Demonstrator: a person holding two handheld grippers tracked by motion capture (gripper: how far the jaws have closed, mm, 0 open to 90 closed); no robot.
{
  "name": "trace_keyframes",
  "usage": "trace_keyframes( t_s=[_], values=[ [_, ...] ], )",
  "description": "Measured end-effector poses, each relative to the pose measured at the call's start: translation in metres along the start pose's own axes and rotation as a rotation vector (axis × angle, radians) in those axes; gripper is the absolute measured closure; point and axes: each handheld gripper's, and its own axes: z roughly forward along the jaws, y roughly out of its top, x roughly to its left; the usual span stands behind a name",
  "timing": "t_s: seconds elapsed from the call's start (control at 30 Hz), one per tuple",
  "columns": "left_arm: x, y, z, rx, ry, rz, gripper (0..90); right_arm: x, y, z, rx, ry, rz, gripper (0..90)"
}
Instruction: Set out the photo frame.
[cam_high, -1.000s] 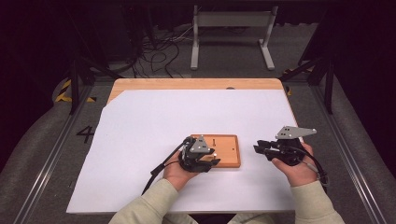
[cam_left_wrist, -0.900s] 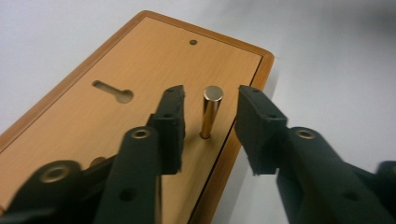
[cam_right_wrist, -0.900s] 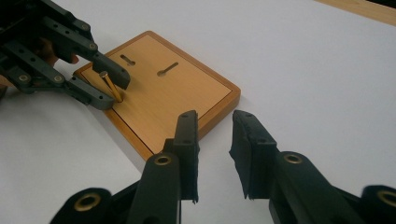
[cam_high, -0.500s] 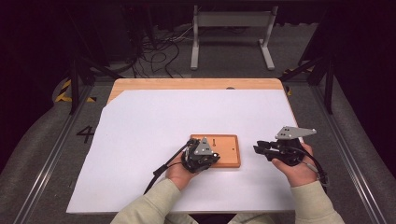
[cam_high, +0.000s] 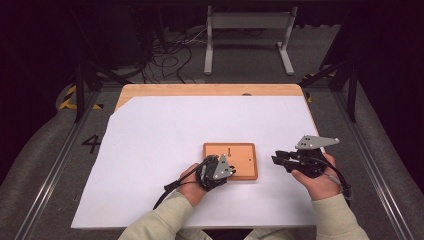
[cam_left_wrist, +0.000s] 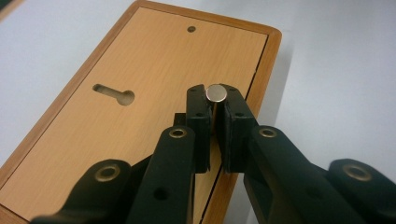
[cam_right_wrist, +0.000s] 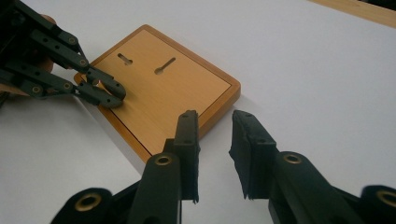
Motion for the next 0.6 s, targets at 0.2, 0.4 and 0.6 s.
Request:
trace_keyframes(
  t_s=[0.2,0.4,0.6],
  values=[
    [-0.012,-0.002,-0.003,-0.006,0.058,0.077,84.1,0.000,0.001,-0.003,-0.005,-0.003,0.000,70.8],
    [-0.021,-0.004,-0.004,-0.019,0.110,0.133,84.1,0.000,0.000,-0.004,-0.001,-0.009,0.004,70.1],
    [-0.028,-0.007,-0.004,-0.035,0.151,0.174,84.1,0.000,0.002,0.000,-0.001,0.002,0.000,66.2]
  ],
)
